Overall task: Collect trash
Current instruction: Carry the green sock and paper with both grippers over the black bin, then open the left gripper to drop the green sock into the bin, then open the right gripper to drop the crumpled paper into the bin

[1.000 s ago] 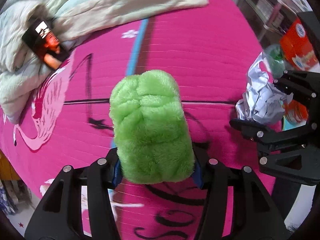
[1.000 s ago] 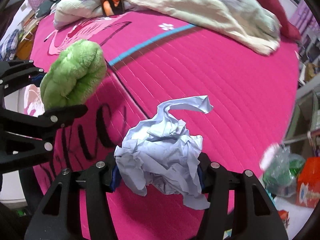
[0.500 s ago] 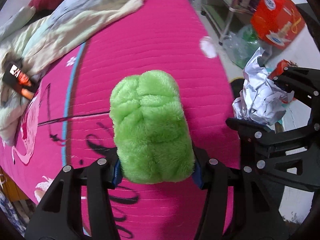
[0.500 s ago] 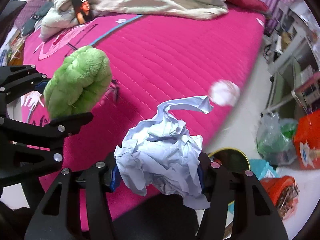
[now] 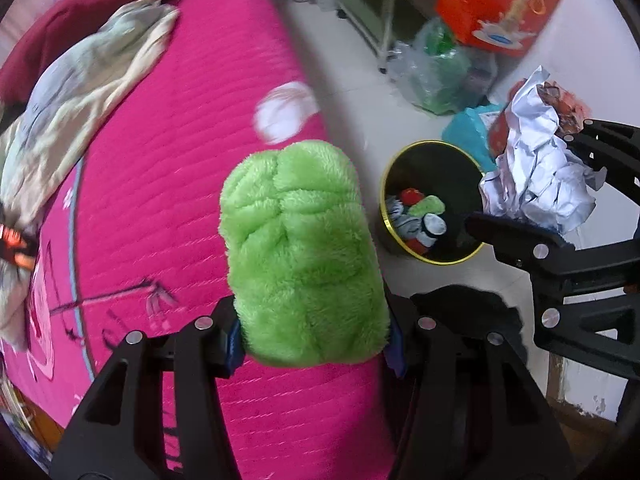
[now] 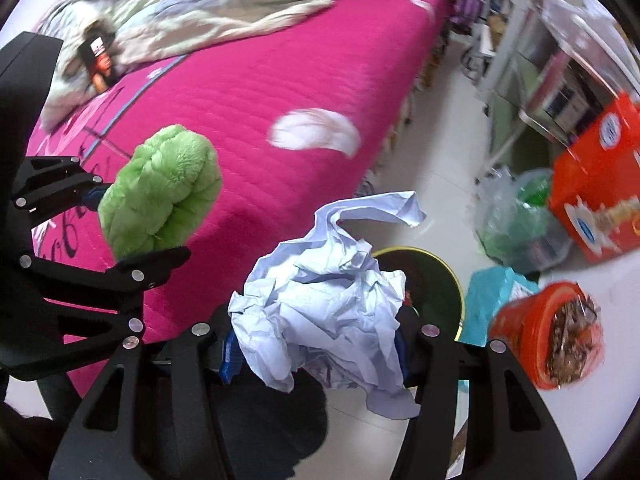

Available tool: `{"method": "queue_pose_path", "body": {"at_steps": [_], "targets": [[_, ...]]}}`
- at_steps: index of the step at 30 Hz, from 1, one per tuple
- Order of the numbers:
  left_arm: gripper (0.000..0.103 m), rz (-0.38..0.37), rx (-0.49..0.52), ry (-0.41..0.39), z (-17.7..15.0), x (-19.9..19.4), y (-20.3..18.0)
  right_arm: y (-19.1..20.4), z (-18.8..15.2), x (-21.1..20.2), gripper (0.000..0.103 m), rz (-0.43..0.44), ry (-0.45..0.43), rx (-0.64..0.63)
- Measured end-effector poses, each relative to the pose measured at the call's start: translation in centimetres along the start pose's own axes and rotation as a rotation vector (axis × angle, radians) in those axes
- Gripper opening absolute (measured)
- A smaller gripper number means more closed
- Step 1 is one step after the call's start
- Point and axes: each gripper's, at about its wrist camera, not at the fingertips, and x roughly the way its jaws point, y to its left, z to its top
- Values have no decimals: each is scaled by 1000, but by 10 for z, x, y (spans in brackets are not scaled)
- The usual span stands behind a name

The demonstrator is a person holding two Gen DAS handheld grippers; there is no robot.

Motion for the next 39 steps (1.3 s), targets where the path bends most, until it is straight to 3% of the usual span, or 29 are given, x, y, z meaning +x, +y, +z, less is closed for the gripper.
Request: {"method": "queue_pose_path", "body": {"at_steps": [22,26,39], "targets": [[55,-45,189,79,59,54,-117,-130,-59,-7,53,-97,4,230],[77,-17,205,70,64,57,-125,-142,-61,-1,53,-98,16,233],[87,54,165,59,67,64,-102,-149,-53,34,56,-75,59,218]]}}
